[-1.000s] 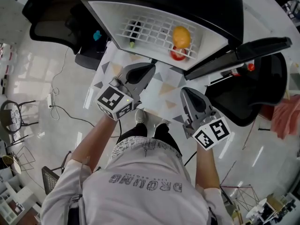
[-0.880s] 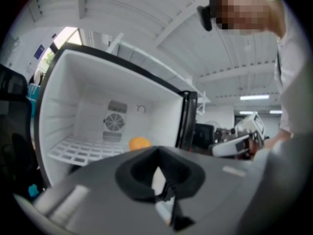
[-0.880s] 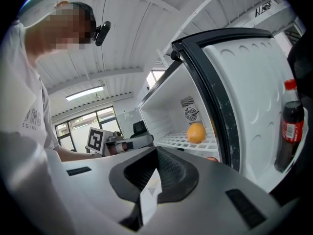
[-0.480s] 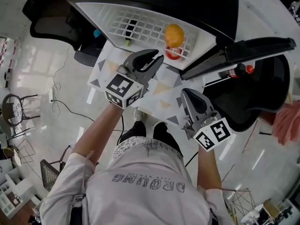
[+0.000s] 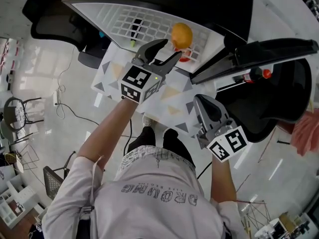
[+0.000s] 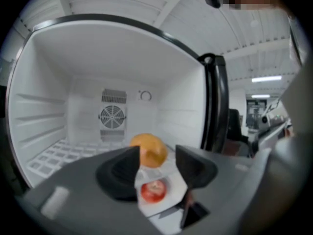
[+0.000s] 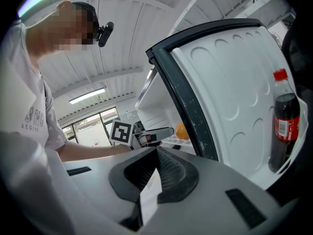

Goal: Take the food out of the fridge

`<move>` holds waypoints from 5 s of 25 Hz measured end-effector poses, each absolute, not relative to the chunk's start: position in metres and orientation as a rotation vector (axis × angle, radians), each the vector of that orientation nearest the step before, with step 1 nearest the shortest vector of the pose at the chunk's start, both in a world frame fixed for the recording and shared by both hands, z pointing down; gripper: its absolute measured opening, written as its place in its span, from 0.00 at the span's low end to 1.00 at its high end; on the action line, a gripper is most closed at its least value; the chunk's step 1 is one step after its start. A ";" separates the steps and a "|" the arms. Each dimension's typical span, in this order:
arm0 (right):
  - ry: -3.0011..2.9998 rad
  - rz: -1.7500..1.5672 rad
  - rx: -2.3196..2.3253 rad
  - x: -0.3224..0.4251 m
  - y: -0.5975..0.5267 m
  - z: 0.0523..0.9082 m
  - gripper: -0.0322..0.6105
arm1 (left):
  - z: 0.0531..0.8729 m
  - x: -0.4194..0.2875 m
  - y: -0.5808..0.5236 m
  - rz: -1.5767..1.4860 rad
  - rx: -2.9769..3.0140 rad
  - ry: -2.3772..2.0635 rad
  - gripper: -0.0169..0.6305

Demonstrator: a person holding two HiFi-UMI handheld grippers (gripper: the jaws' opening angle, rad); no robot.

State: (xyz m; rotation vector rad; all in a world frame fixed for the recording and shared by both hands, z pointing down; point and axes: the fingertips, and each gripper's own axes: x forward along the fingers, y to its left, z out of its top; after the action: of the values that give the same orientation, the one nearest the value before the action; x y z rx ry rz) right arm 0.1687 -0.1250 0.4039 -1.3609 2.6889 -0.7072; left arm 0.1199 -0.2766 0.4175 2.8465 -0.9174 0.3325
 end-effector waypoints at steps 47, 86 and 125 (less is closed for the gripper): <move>2.654 -0.654 -1.479 0.156 -0.124 0.400 0.05 | 0.416 0.082 -0.265 0.413 2.768 -0.980 0.50; 2.724 -0.487 -1.528 0.066 -0.122 0.363 0.05 | 0.389 -0.026 -0.177 0.290 2.919 -0.736 0.50; 2.833 -0.468 -1.479 0.053 -0.138 0.370 0.05 | 0.407 -0.030 -0.164 0.310 2.911 -0.676 0.50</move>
State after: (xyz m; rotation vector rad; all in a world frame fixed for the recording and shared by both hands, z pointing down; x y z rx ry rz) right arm 0.0528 -0.1380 0.3703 -1.4794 2.8331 -0.4683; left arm -0.0301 -0.1645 0.4067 2.9106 -0.6756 0.3101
